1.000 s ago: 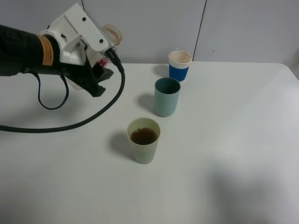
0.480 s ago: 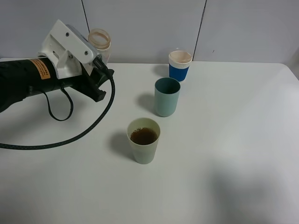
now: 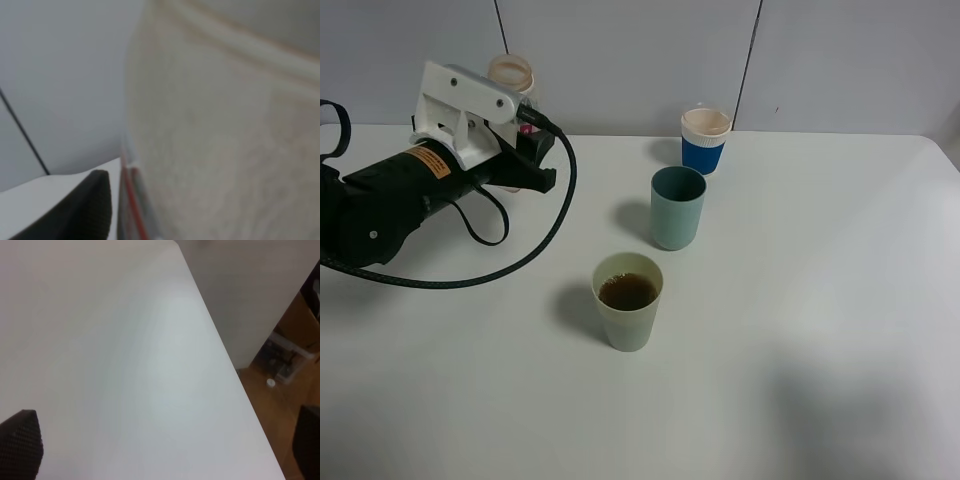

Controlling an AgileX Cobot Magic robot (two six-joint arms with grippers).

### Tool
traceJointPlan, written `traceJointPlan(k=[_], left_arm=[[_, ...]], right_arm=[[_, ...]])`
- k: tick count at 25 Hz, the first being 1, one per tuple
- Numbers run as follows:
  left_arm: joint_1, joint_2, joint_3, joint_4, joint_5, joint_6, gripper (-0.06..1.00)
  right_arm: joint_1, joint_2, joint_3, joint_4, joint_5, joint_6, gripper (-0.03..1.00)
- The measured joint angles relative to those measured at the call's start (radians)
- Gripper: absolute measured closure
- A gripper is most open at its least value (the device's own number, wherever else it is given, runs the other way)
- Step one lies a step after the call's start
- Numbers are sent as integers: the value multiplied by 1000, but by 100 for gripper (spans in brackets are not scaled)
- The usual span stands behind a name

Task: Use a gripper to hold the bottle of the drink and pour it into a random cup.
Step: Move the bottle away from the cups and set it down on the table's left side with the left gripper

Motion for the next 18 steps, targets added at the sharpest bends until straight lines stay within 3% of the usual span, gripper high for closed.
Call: traceJointPlan(k=[5,9,18], left_arm=[[4,65,1,-62,-48,0,41],[31,110,1,-63,-74,-28,41],[110,139,0,10,-139,-241,41]], right_arm=[[0,0,0,0,0,0,-3],[0,0,0,0,0,0,-3],[0,0,0,0,0,0,-3]])
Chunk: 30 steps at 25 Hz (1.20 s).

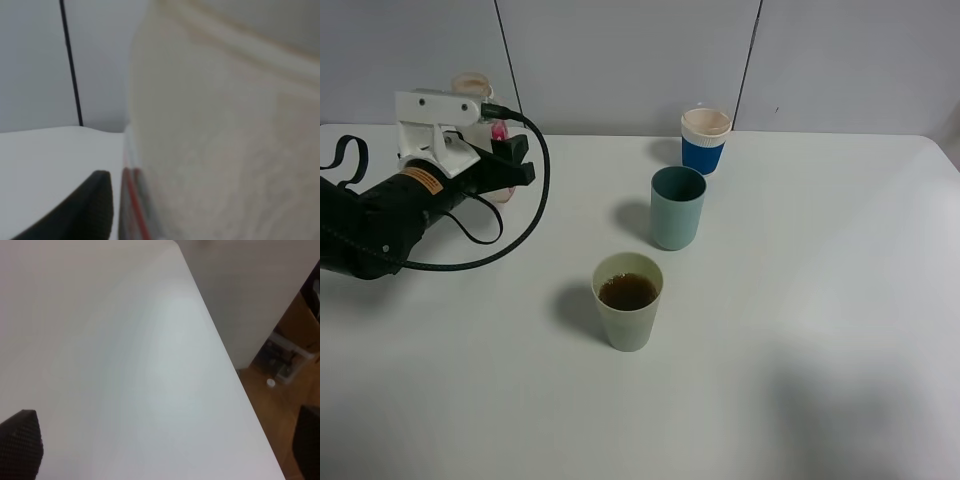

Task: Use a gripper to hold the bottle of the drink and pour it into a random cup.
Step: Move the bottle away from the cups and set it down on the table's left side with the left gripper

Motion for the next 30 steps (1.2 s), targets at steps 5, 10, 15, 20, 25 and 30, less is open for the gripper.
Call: traceJointPlan(k=[5,10,15,20,25,30], left_arm=[[4,23,1,22,-7,-13,41],[4,72,1,34,-24,-15,41],[4,114,-3,41,-38,-45,41],[4,151,-47,65,-40,-46,41],[4,196,-102,87,-47,-48,41],[4,235,-135,87,-53,-49,41]], right_arm=[[0,0,0,0,0,0,-3],[0,0,0,0,0,0,-3],[0,0,0,0,0,0,-3],[0,0,0,0,0,0,-3],[0,0,0,0,0,0,-3],[0,0,0,0,0,0,-3]])
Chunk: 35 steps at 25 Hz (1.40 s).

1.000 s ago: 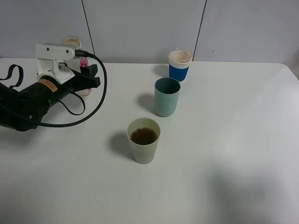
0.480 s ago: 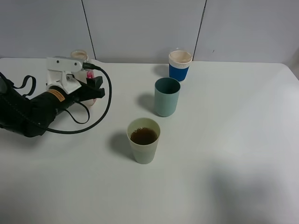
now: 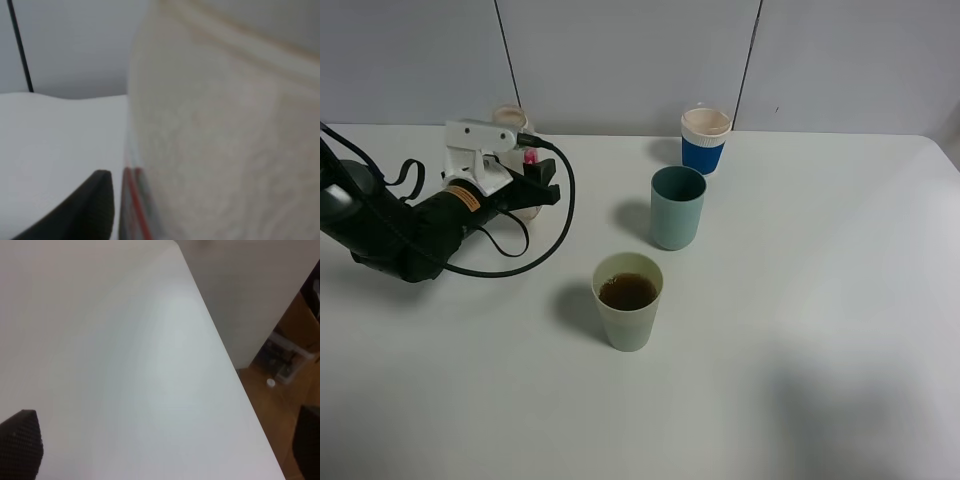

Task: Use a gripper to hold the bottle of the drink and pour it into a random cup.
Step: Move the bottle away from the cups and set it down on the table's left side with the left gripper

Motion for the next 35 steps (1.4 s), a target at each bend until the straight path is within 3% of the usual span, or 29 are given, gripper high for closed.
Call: traceJointPlan(k=[9,35], left_arm=[[0,50,-38,17,-7,-44,41],[1,82,-44,22,-15,-48,41]], right_arm=[[0,0,0,0,0,0,-3],[0,0,0,0,0,0,-3]])
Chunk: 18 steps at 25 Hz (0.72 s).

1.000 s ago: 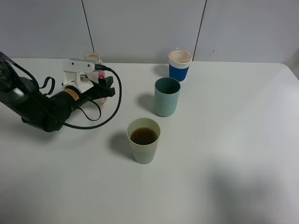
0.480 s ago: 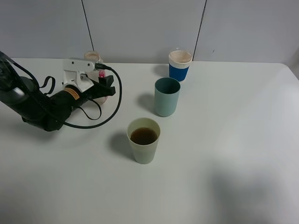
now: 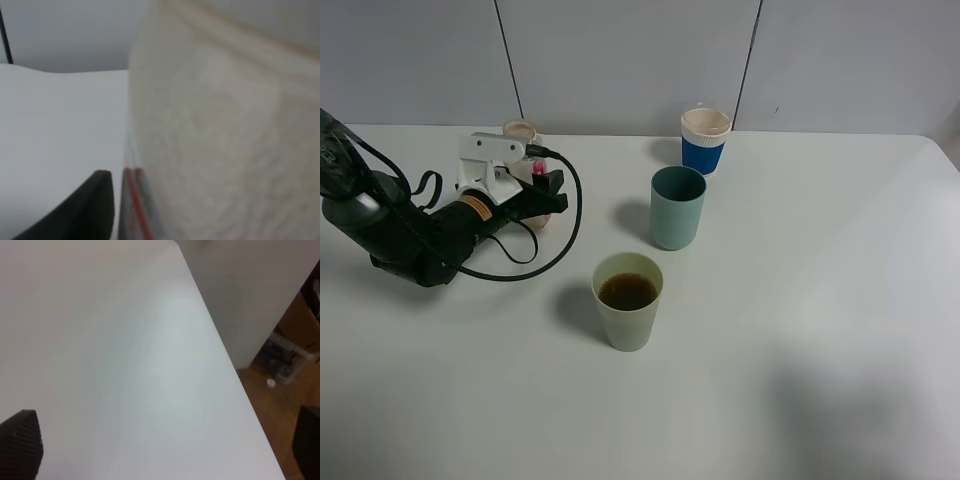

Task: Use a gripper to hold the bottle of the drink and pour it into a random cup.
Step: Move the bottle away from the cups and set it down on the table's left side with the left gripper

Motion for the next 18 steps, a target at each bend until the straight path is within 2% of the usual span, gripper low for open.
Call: traceJointPlan(k=[18], left_arm=[[0,0,-1,2,-1,2,40]], right_arm=[[0,0,0,0,0,0,-3]])
